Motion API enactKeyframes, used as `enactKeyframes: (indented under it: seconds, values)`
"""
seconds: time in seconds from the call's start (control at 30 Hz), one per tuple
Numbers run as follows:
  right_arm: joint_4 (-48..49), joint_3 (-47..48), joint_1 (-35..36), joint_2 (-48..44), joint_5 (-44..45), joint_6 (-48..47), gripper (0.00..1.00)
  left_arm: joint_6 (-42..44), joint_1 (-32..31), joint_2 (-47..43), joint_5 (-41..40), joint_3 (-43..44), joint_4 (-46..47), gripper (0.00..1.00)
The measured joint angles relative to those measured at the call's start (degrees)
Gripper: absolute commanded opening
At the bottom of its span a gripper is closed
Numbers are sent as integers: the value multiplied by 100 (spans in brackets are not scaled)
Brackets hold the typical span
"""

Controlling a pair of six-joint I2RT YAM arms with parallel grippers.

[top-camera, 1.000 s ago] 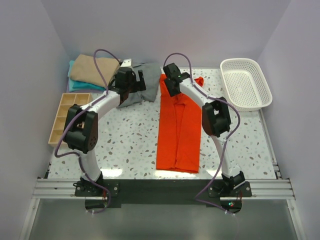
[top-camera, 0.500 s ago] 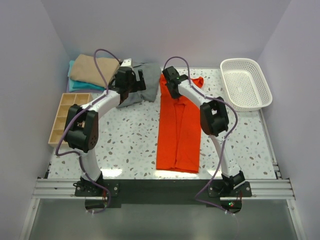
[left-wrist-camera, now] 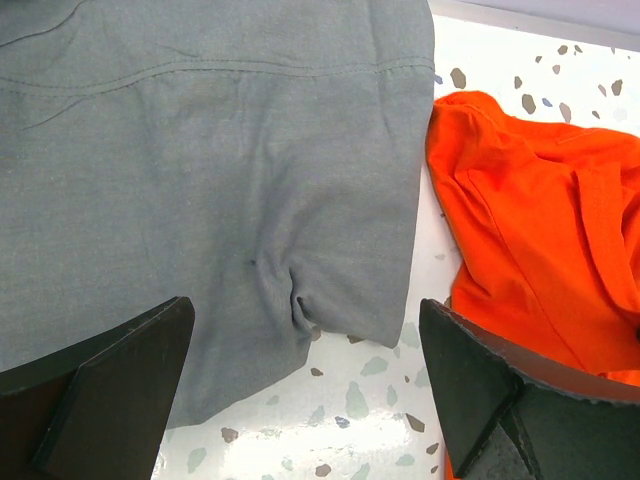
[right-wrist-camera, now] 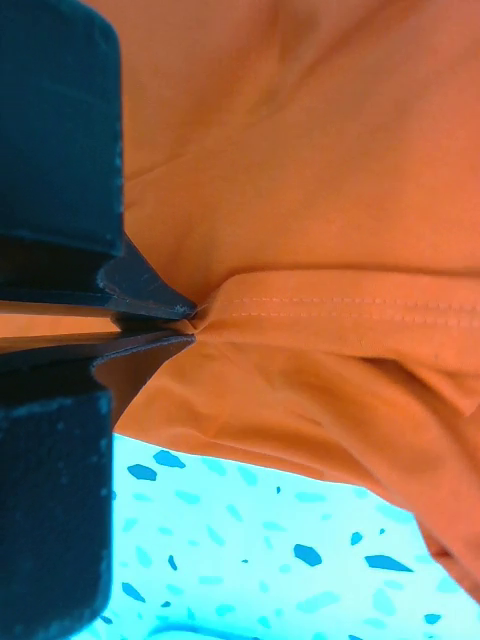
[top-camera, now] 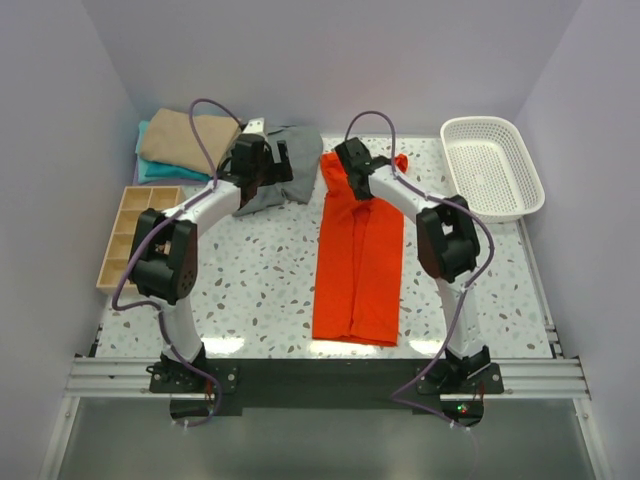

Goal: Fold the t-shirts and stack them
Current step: Fold the tshirt

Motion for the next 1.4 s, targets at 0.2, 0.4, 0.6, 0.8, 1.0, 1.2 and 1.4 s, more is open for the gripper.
enactKeyframes:
  seconds: [0.2,0.4,0.6,0.8,1.0,1.2,1.4]
  values:
    - [225,-542,-247,-74,-120,852,19,-4,0,35,50,0,0,100]
    - [1001,-1821,-901,-715,-946,2061,33,-24,0,44,90,0,2,100]
    - [1427,-2341,-1126,-1167,-1290,2363,50,-39,0,85,170,0,7,100]
    - [1421,-1816,-1045,-1191,-1237,2177,53,-42,0,153,284,0,7,100]
    - [1338,-623,-1156,-866,-1552,1700,51,-61,0,155,435,0,55,100]
    - [1281,94,-1211,-227,-2352,1373,49,-133,0,199,505,2,96,100]
    - [1088,94,-1185,120,-2953,1252,49,-142,0,275,540,9,94,100]
